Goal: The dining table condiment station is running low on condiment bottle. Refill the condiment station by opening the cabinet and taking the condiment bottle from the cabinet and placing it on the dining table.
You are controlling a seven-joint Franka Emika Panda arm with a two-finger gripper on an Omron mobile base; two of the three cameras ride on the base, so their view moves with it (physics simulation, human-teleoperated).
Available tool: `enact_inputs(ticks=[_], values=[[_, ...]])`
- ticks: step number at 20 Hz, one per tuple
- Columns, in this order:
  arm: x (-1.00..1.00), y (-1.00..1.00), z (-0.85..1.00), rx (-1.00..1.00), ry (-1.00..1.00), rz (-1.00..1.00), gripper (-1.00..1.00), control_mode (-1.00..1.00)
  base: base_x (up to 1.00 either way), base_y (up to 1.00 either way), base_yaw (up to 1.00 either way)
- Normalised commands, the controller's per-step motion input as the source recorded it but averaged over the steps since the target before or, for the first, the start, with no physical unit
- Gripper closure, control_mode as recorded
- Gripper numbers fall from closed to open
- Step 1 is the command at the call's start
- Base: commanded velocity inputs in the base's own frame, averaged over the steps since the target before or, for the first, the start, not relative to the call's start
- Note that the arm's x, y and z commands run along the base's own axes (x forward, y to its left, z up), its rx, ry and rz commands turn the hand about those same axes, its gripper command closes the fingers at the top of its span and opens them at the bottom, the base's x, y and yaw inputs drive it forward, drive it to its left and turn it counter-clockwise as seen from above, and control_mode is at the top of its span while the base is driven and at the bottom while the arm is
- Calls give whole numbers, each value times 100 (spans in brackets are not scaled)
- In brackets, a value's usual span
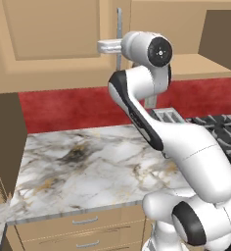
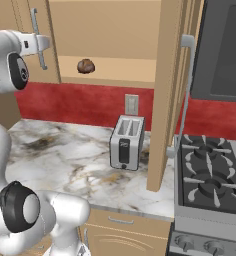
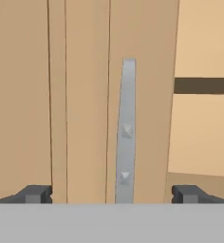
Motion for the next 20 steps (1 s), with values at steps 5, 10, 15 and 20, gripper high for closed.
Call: enact_inputs(ticks=[5,10,15,20], values=[[34,0,0,0,0,-2,-100,-100,0,0,0],[27,0,0,0,0,-5,-100,-100,0,0,0],[26,0,0,0,0,-4,100,-100,0,0,0],[26,5,0,0,1,-5,100,-100,0,0,0]])
